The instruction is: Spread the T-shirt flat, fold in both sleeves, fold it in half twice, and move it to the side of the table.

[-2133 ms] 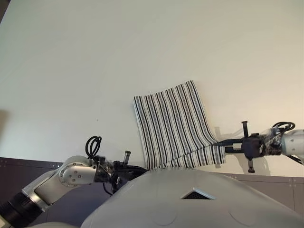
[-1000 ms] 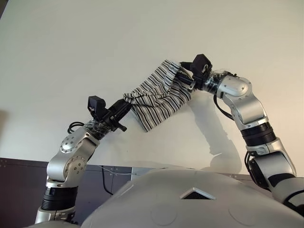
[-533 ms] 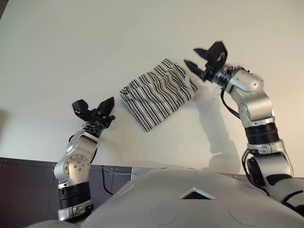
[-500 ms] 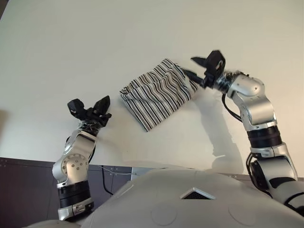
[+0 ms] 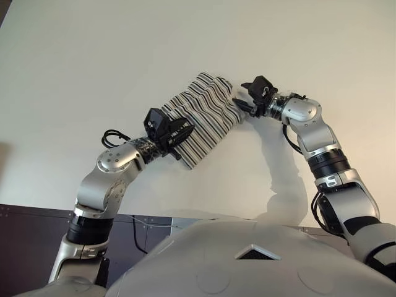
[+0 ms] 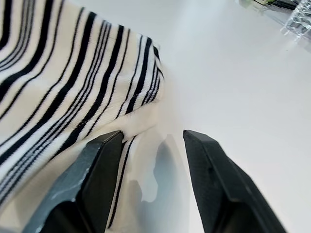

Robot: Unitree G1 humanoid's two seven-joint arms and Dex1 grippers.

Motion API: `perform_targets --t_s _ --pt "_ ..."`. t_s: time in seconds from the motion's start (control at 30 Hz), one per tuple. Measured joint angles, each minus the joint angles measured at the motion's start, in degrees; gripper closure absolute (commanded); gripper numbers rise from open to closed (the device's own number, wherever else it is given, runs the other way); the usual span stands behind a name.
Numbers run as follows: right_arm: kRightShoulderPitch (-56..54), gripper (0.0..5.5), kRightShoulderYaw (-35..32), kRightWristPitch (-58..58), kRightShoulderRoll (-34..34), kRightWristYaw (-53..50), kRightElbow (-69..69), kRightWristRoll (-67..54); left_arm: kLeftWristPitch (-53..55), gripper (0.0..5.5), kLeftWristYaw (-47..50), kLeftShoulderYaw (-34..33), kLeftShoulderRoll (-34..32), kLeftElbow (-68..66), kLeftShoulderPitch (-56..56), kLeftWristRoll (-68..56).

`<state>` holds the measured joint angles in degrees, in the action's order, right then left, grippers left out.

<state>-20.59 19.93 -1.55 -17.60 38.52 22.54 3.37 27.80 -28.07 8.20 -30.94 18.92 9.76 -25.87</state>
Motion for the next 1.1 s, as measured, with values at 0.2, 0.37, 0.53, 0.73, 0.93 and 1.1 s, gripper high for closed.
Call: perform_targets --t_s 0.2,0.37,0.53,0.73,0.93,1.1 --pt "6.48 3.19 0.07 -5.28 -2.64 0.53 -11.48 0.19 -2.52 4.13 -0.69 0.46 1.27 -7.95 -2.97 5.9" --pt "4.62 3.19 -6.86 -15.46 4.39 0.91 -23.05 -14.1 -3.82 4.13 -5.0 -0.38 0.04 -6.45 1.47 5.93" --pt "3.56 3.19 -0.95 -23.19 5.29 3.94 -30.84 -16.99 -5.71 4.13 -10.98 3.86 0.14 -3.64 3.57 5.65" --pt "7.42 3.19 9.0 -26.37 3.26 6.16 -30.23 -13.74 -9.04 4.13 -11.4 1.59 0.64 -5.31 3.85 6.09" --pt "11.38 3.19 6.54 -26.01 -0.57 9.53 -32.07 -17.23 -4.77 4.13 -9.54 -8.71 3.25 4.21 3.68 -6.8" --pt "8.03 3.19 4.0 -24.29 5.92 5.94 -29.61 -18.67 -0.03 4.13 -7.05 -16.14 4.88 7.78 2.25 -18.46"
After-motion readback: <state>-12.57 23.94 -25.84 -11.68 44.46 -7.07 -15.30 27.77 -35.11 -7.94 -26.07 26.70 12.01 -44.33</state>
